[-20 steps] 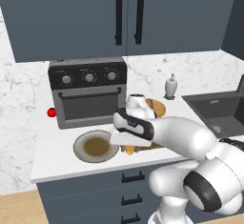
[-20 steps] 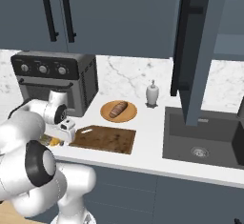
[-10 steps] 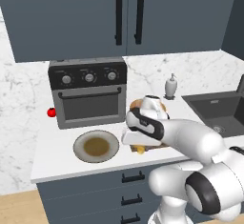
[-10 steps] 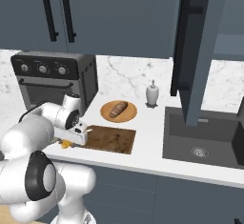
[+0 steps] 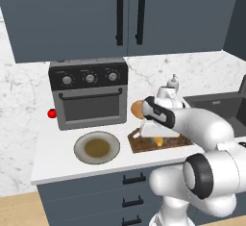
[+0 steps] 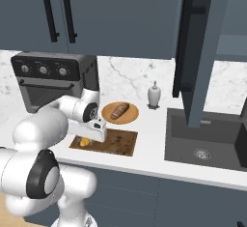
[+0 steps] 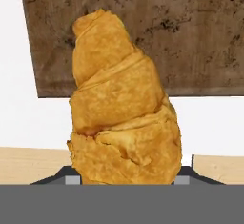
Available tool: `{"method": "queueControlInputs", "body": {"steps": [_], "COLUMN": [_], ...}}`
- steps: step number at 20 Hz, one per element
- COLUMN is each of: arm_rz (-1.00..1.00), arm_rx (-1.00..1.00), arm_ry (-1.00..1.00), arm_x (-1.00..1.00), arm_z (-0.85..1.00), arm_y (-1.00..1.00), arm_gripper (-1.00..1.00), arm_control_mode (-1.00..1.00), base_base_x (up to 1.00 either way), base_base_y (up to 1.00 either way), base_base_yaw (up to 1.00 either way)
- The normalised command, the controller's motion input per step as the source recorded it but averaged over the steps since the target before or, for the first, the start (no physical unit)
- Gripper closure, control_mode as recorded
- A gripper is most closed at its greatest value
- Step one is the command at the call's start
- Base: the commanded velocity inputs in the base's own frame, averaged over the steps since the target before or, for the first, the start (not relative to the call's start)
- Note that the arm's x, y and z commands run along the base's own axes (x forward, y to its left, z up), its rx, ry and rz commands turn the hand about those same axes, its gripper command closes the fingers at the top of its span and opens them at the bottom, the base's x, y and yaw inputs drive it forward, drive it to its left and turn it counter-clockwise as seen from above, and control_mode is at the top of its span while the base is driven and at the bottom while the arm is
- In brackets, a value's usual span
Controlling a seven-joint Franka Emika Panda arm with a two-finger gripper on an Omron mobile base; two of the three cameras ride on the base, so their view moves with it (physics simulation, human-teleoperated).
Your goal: From the different types of pastries on the counter, select a croissant and place it on the cutting board. Then retrieve a jar of jam from the cabinet and place it alongside the croissant on the cutting board.
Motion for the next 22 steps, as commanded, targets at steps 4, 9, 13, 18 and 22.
{"method": "queueControlInputs", "body": {"steps": [4, 9, 13, 18, 22], "arm_rz": [-0.08, -0.10, 0.00, -0.03, -0.09], "arm_rx": [0.00, -0.02, -0.05, -0.02, -0.07], "arm_ry": [0.00, 0.10, 0.02, 0.00, -0.01], "arm_x": [0.44, 0.23, 0.22, 0.22, 0.10], "arm_z": [0.12, 0.04, 0.00, 0.00, 0.00], "arm_y": [0.09, -0.14, -0.19, 0.00, 0.00], "arm_gripper": [1.00, 1.00, 1.00, 1.00, 1.00], "arm_control_mode": [-1.00, -1.00, -1.00, -1.00, -1.00], "base_base_x": [0.00, 0.00, 0.00, 0.00, 0.00], "base_base_y": [0.00, 0.00, 0.00, 0.00, 0.00], "base_base_yaw": [0.00, 0.00, 0.00, 0.00, 0.00]}}
